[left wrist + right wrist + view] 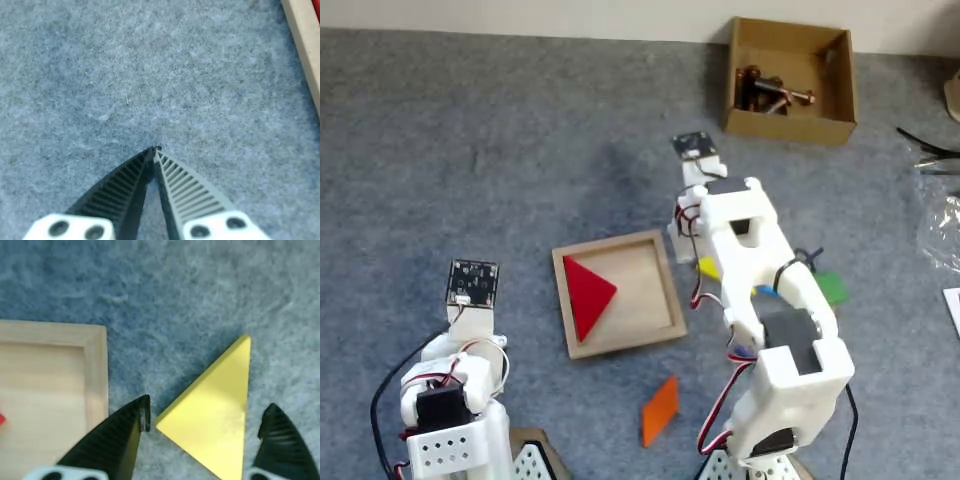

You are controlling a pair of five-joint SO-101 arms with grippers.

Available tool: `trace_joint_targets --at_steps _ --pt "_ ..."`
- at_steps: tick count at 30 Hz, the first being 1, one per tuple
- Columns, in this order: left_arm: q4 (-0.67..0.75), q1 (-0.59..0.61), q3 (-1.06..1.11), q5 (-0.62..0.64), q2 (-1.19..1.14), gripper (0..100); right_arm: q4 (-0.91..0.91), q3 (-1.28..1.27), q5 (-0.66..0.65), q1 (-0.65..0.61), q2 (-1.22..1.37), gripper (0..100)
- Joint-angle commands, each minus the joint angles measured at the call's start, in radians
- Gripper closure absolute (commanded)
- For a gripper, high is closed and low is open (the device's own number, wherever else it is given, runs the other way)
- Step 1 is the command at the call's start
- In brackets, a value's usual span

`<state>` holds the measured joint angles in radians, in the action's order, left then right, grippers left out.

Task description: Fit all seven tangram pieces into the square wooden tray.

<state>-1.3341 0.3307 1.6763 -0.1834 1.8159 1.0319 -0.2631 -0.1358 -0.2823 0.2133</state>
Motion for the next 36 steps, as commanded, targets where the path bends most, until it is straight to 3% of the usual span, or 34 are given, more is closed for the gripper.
trace_joint_targets --at_steps 1,36 --pt "-0.005 0.012 0.019 0.005 0.005 99 -0.018 0.004 0.008 -0.008 -0.012 67.8" --pt "-0.005 0.012 0.019 0.005 0.005 99 -0.065 -0.076 0.006 0.007 -0.01 67.8"
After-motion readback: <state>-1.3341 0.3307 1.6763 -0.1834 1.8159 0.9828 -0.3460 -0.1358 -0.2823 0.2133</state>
